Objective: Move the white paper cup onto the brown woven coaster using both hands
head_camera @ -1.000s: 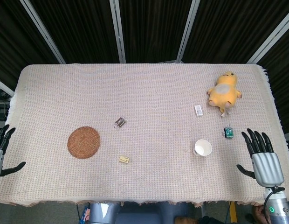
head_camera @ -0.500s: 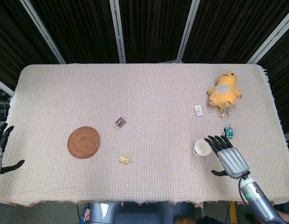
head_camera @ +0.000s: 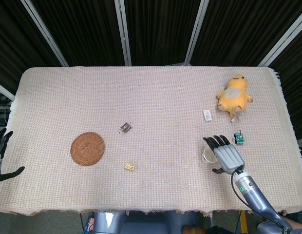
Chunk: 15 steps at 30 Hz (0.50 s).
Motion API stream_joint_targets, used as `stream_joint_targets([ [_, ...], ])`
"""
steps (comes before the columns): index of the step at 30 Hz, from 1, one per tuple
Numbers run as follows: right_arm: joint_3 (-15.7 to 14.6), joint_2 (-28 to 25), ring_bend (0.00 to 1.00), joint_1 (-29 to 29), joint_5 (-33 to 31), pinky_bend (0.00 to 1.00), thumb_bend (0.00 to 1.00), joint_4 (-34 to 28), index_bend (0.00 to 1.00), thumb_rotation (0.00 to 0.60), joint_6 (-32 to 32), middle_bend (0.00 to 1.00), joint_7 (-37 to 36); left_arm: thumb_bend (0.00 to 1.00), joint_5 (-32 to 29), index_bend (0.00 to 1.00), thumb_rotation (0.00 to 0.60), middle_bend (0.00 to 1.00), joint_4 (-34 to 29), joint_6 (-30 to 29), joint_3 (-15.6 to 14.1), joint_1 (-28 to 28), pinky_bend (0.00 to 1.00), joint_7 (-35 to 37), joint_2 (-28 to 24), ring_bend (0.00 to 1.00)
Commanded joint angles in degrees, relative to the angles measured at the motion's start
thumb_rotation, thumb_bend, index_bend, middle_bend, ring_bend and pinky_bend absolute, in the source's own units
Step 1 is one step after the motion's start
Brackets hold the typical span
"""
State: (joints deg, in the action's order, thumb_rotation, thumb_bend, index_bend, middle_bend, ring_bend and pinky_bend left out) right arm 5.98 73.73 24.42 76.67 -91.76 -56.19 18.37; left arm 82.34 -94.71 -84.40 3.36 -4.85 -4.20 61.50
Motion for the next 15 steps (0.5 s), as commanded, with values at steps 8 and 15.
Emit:
stream_joint_targets([
  [8,0.6,2.0,0.41,1.2,-3.8,0.24,0.26,1.0,0.29,0.6,-0.5,0.43,3.1,0.0,-0.5,0.0,0.6,0.0,-0.1,0.5,0.1,-0.2,0.0,-0.1,-0.1,0.0],
  [15,0.7,1.7,0.41,1.8,-1.1,0.25,0.26,-1.6,0.3,0.6,-2.7,0.44,2.7,0.0,-0.9,0.0,0.6,0.0,-0.2,1.0,0.2,-0.3,0.0,-0.1,-0.2,0.0],
])
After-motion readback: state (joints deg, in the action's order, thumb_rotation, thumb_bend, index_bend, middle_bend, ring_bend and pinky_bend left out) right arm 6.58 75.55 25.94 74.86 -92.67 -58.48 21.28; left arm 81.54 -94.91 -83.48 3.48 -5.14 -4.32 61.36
